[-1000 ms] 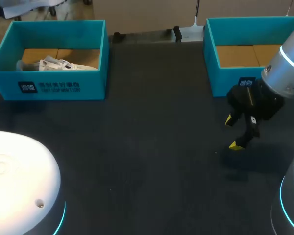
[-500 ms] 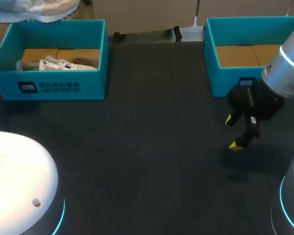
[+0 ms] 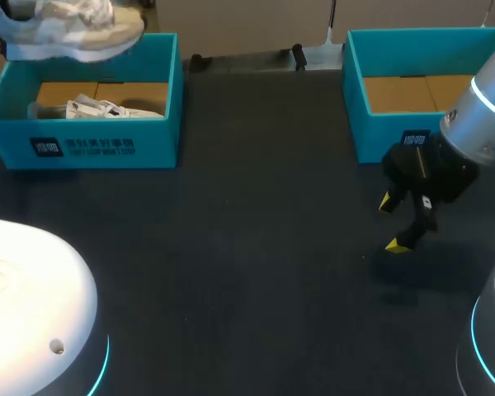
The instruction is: Take the shoe out of the shoebox, open the shoe tongue, remove and reinsert the insole, then place the shoe into the shoebox
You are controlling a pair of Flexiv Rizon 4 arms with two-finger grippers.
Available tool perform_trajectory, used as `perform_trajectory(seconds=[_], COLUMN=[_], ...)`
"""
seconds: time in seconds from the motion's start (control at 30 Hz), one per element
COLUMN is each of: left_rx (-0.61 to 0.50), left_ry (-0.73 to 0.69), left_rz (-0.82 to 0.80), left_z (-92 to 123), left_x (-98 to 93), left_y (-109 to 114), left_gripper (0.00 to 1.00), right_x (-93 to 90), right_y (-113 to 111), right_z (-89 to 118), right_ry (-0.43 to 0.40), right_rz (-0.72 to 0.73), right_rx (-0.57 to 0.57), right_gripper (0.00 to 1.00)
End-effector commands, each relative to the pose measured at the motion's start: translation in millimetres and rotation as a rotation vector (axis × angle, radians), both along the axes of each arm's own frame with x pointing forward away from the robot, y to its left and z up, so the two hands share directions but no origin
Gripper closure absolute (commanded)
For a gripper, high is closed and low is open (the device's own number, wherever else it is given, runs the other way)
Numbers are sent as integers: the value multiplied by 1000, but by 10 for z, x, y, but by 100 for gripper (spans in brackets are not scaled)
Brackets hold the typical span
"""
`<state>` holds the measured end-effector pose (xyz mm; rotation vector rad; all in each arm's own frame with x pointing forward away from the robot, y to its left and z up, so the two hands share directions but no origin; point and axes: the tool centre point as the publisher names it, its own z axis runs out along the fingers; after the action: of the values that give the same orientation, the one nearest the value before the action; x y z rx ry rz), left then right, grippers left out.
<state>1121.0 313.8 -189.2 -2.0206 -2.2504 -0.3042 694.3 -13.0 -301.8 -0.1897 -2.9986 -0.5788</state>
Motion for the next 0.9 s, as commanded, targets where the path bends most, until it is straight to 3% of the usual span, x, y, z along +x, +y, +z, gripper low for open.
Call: perform_trajectory(seconds=[0.03,0.3,0.67,0.9], left_rx=[7,9,70,60], left_ry=[15,8,22,38], left_rz=[4,3,-24,8], left_z=[-30,-37,-527,-601], left_x=[91,100,40,139], left_y=[-37,-45,-126,-51], left_gripper=[100,100,100,100], right_x=[-10,-10,-10,-10], right_y=[5,5,5,5], right_z=[-1,-1,-1,-1], right_ry=[-1,-1,-1,-1], right_rz=[-1,-1,-1,-1], right_rx=[-4,-4,-4,-4], right_gripper=[0,0,0,0])
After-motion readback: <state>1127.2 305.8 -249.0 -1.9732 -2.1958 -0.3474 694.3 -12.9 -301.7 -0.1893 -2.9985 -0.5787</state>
